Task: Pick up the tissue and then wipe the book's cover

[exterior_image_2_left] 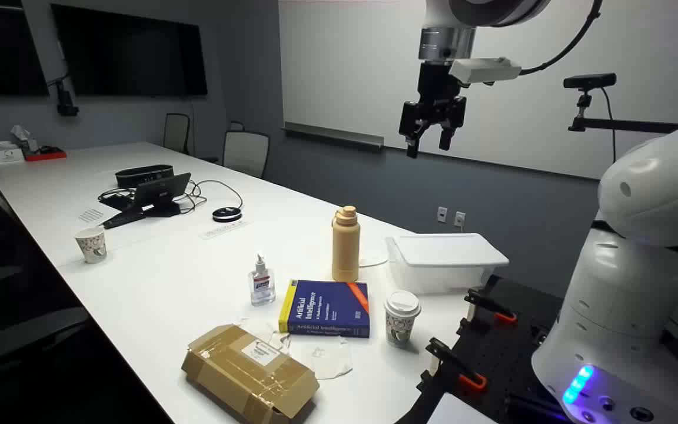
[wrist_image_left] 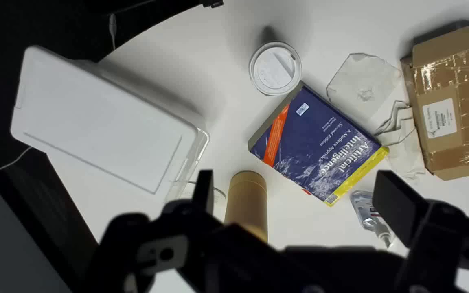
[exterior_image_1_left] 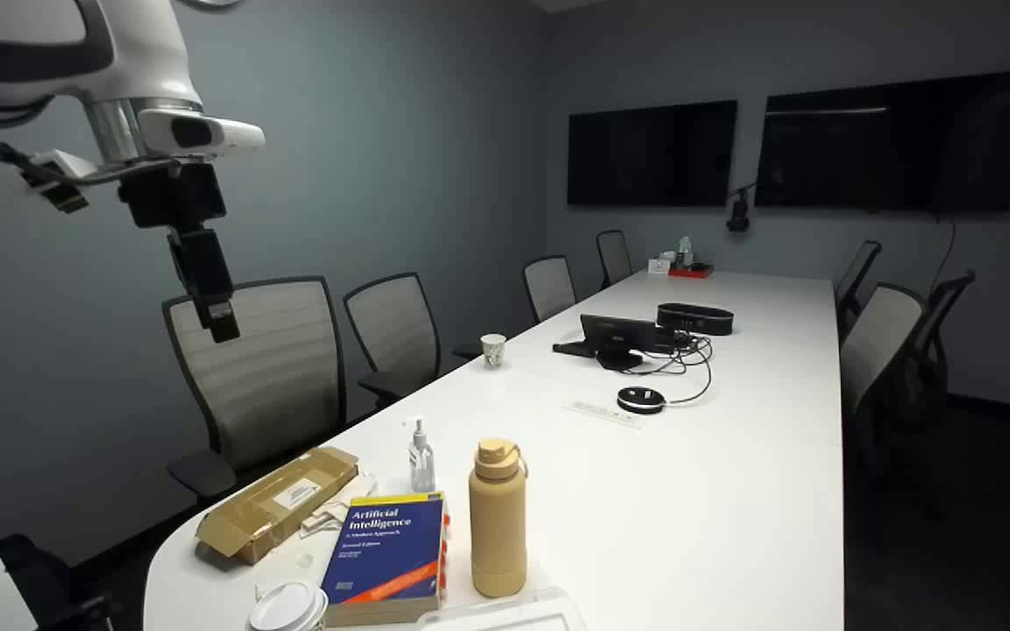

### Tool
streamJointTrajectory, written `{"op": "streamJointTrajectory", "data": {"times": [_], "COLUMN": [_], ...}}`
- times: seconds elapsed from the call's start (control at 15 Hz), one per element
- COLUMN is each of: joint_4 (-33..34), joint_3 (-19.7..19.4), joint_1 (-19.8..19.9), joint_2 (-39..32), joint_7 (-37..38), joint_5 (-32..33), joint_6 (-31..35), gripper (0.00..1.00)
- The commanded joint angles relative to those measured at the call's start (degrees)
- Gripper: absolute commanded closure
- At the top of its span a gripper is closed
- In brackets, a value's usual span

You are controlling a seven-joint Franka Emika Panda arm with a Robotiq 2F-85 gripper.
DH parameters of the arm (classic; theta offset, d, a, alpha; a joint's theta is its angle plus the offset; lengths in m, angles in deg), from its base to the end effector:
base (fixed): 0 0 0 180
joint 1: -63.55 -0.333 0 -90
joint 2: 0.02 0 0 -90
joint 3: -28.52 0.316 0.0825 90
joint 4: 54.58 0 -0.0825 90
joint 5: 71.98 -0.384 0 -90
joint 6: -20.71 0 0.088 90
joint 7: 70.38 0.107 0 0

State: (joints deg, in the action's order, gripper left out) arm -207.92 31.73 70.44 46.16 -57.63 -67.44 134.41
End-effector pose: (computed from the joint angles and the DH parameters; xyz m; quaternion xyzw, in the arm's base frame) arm 0.3192 -0.0250 0.4806 0.9874 -0.1361 0.0602 0.0531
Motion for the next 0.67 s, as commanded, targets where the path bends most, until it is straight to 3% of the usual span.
{"op": "streamJointTrajectory", "data": {"times": [0.0,0.27,0.6], "joint_4": [0.13,0.13,4.38], "joint_3": [-0.22,-0.22,-0.9], "joint_1": [-0.25,-0.25,-4.12], "joint_2": [-0.04,-0.04,-13.68], "joint_7": [0.13,0.13,-8.31], "joint_5": [0.17,0.17,0.3], "joint_6": [-0.17,-0.17,10.07], "gripper": [0.0,0.0,0.0]}}
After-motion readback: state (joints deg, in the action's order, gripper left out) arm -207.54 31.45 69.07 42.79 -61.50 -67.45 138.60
